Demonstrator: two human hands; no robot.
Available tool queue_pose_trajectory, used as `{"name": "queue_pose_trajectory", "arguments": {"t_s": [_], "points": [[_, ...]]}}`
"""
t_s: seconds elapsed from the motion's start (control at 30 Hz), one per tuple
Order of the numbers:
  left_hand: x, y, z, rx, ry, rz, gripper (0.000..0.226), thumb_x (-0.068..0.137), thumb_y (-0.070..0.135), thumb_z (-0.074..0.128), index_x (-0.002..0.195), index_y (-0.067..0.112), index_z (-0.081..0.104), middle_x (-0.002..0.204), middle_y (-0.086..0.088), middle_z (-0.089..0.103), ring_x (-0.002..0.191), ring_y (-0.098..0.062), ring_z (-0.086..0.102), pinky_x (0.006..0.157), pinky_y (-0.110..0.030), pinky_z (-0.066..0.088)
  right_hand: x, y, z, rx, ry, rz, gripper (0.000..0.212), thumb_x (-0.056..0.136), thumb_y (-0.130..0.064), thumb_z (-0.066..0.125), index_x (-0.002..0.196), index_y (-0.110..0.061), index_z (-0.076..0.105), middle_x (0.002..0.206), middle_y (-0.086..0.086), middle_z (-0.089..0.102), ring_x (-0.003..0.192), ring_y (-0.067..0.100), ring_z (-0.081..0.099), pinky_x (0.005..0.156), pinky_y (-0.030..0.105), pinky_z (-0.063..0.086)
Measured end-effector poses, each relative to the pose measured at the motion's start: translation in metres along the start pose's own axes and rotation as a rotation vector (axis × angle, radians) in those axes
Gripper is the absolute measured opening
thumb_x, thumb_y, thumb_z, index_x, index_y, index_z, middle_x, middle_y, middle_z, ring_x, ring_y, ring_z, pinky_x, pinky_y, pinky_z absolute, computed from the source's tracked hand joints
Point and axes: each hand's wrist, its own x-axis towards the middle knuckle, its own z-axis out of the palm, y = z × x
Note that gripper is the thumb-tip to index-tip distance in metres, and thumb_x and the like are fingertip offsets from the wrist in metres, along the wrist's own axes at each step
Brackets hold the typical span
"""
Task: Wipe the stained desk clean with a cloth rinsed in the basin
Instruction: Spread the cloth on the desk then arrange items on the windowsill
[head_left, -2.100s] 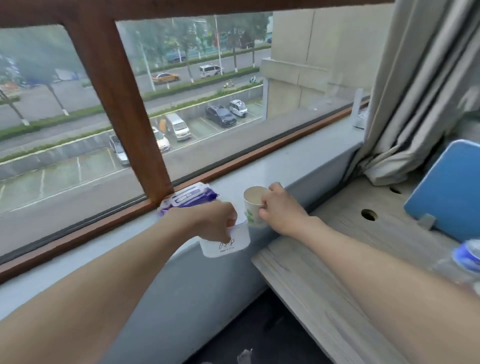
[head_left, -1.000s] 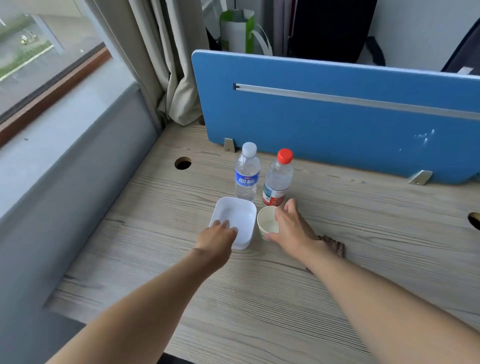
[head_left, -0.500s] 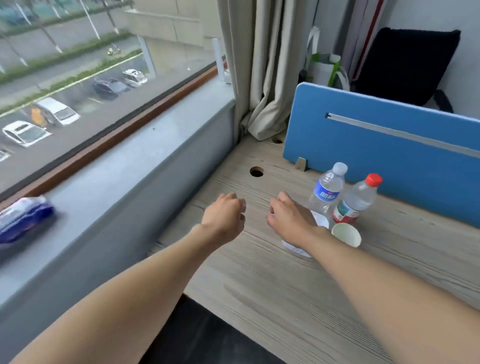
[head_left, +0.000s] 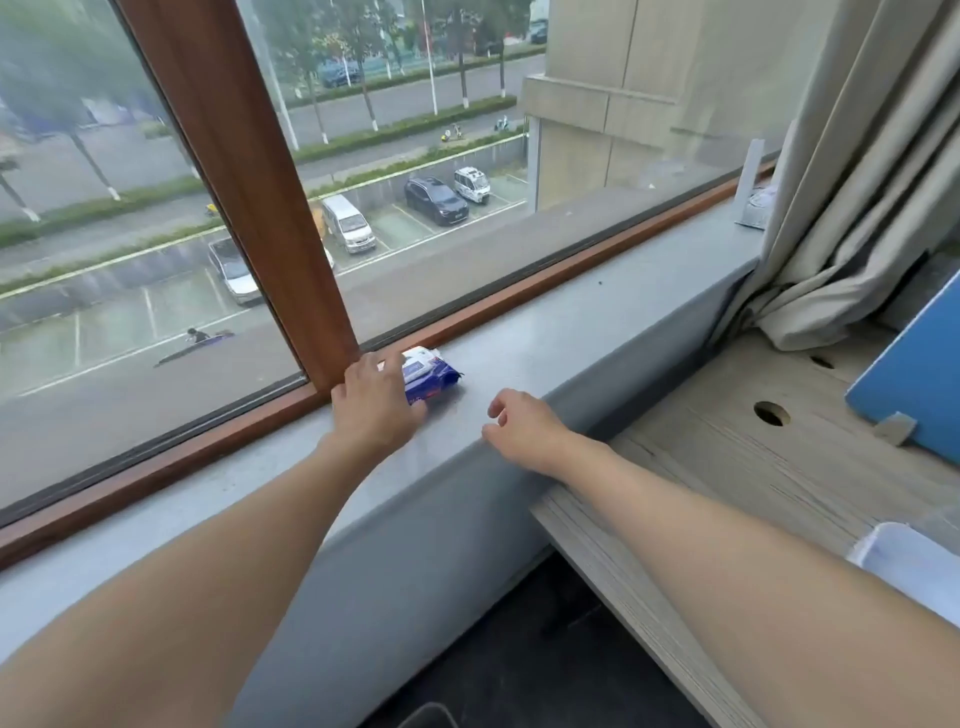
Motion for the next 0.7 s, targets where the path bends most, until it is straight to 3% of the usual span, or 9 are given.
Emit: {"name": "queue_pose_trajectory", "arguments": {"t_s": [0.1, 0.2, 0.3, 0.4, 0.5, 0.57, 0.7], "points": [[0.002, -0.038, 0.007, -0.024, -0.073, -0.012, 0.051, 0.086, 0.032, 0.065, 0.132, 0.021, 0.047, 0.129, -0.006, 0.056, 0.117, -0.030, 0.052, 0.088, -0.044, 0.035, 0.006, -0.018, 0.020, 0.044, -0.068, 0.025, 0.040, 0.097, -0.025, 0.052, 0.135, -0.012, 0.048, 0.136, 0.005, 0.050, 0.122, 0.022, 0.049, 0.096, 0.031, 0.042], [0.002, -0.047, 0.014, -0.054, 0.068, 0.028, 0.022, 0.090, 0.022, 0.062, 0.112, 0.021, 0.062, 0.112, -0.004, 0.068, 0.097, -0.031, 0.062, 0.081, -0.038, 0.041, 0.006, -0.024, 0.030, 0.086, -0.063, 0.056, 0.042, 0.097, -0.026, 0.054, 0.137, -0.013, 0.046, 0.136, 0.006, 0.049, 0.119, 0.024, 0.051, 0.095, 0.032, 0.044], [0.000, -0.036, 0.014, -0.089, 0.169, 0.079, 0.010, 0.091, 0.022, 0.060, 0.096, 0.017, 0.067, 0.097, -0.007, 0.071, 0.078, -0.029, 0.061, 0.064, -0.034, 0.046, 0.006, -0.024, 0.029, 0.192, -0.031, 0.110, 0.041, 0.098, -0.030, 0.052, 0.135, -0.012, 0.047, 0.131, 0.007, 0.051, 0.116, 0.025, 0.053, 0.098, 0.036, 0.045], [-0.005, -0.009, 0.005, -0.177, 0.219, 0.150, 0.011, 0.091, 0.025, 0.059, 0.087, 0.015, 0.059, 0.085, -0.006, 0.067, 0.068, -0.029, 0.057, 0.058, -0.035, 0.046, 0.011, -0.022, 0.023, 0.516, 0.063, 0.198, 0.035, 0.099, -0.045, 0.050, 0.109, -0.012, 0.053, 0.107, 0.007, 0.053, 0.093, 0.022, 0.056, 0.092, 0.036, 0.048], [-0.012, 0.032, -0.001, -0.241, 0.205, 0.247, 0.012, 0.091, 0.021, 0.056, 0.083, 0.012, 0.056, 0.073, -0.003, 0.060, 0.066, -0.030, 0.053, 0.058, -0.036, 0.041, 0.008, -0.012, 0.002, 0.968, 0.097, 0.312, 0.052, 0.097, -0.058, 0.051, 0.122, -0.013, 0.048, 0.119, 0.007, 0.060, 0.105, 0.026, 0.063, 0.091, 0.038, 0.056], [-0.018, 0.065, -0.001, -0.239, 0.168, 0.377, 0.011, 0.091, 0.016, 0.053, 0.083, 0.011, 0.056, 0.071, -0.003, 0.059, 0.067, -0.029, 0.051, 0.056, -0.035, 0.035, 0.000, 0.002, -0.015, 1.142, 0.094, 0.370, 0.063, 0.092, -0.064, 0.055, 0.129, -0.014, 0.049, 0.119, 0.010, 0.065, 0.105, 0.029, 0.065, 0.087, 0.041, 0.058], [-0.027, 0.129, 0.017, -0.289, 0.102, 0.627, 0.009, 0.094, 0.012, 0.050, 0.086, 0.009, 0.055, 0.077, -0.003, 0.062, 0.069, -0.031, 0.053, 0.059, -0.038, 0.041, -0.035, 0.067, -0.054, 1.428, 0.394, 0.545, 0.067, 0.079, -0.063, 0.072, 0.125, -0.017, 0.057, 0.109, 0.008, 0.069, 0.093, 0.025, 0.068, 0.078, 0.041, 0.059]]}}
